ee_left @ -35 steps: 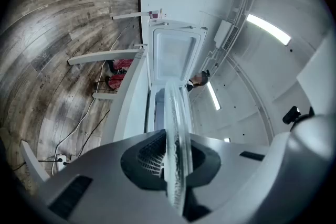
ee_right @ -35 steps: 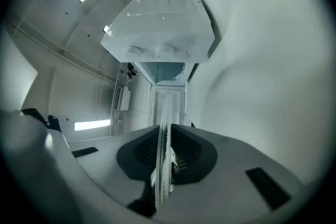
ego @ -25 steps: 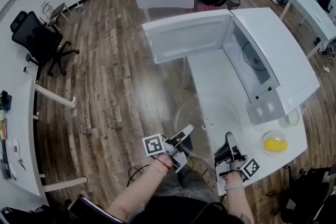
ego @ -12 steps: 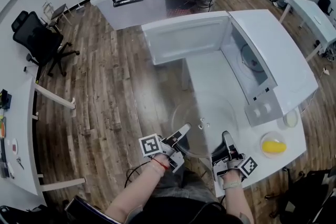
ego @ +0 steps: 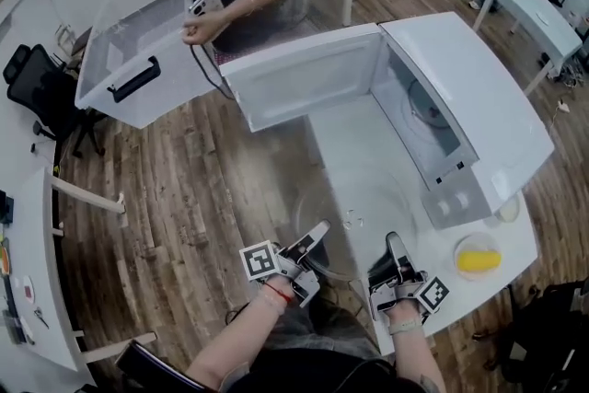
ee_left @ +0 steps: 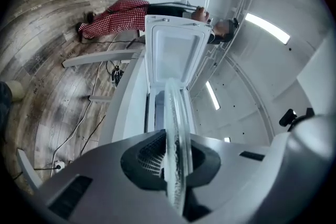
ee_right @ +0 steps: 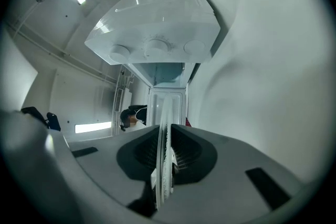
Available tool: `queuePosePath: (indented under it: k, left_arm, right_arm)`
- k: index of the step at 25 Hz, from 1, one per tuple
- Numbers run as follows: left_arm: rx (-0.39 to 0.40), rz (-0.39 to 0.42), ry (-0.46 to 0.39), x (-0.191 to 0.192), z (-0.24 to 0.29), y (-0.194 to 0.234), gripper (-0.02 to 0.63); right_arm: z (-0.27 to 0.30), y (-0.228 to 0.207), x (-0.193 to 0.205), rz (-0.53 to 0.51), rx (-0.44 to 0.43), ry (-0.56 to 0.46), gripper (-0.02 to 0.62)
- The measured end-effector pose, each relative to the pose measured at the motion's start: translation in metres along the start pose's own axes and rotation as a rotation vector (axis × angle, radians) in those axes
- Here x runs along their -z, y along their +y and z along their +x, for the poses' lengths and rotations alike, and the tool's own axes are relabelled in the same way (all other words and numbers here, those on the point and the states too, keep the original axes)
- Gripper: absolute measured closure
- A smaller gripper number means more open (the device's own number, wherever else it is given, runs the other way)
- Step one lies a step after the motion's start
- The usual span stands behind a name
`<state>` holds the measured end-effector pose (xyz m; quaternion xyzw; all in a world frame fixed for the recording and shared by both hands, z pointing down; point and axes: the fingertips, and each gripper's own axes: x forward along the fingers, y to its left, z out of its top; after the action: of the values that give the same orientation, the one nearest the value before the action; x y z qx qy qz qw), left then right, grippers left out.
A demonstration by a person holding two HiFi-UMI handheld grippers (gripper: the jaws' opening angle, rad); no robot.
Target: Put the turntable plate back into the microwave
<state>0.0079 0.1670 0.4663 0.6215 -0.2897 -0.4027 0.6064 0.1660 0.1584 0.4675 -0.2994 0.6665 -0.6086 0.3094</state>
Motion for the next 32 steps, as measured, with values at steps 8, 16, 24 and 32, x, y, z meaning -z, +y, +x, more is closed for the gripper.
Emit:
queuePosePath:
  k: [8, 16, 24, 32]
  left_arm:
    - [-0.017, -0.020, 0.093, -0.017, 0.037, 0.008, 0.578]
    - [-0.027, -0.041, 0.152, -0.039, 0.068, 0.012, 0.578]
    - [-0.036, -0.056, 0.199, -0.058, 0.091, 0.015, 0.578]
    - [-0.041, -0.057, 0.266, -0.071, 0.113, 0.018, 0.578]
  right_arm:
    - [0.016, -0.007, -0.020, 0.001, 0.020, -0.100, 0.555]
    - [0.039, -0.009, -0.036, -0.003, 0.030, -0.164, 0.555]
    - [0.060, -0.011, -0.045, -0.002, 0.039, -0.222, 0.555]
    - [0.072, -0.015, -0.053, 0.012, 0.039, -0.293, 0.555]
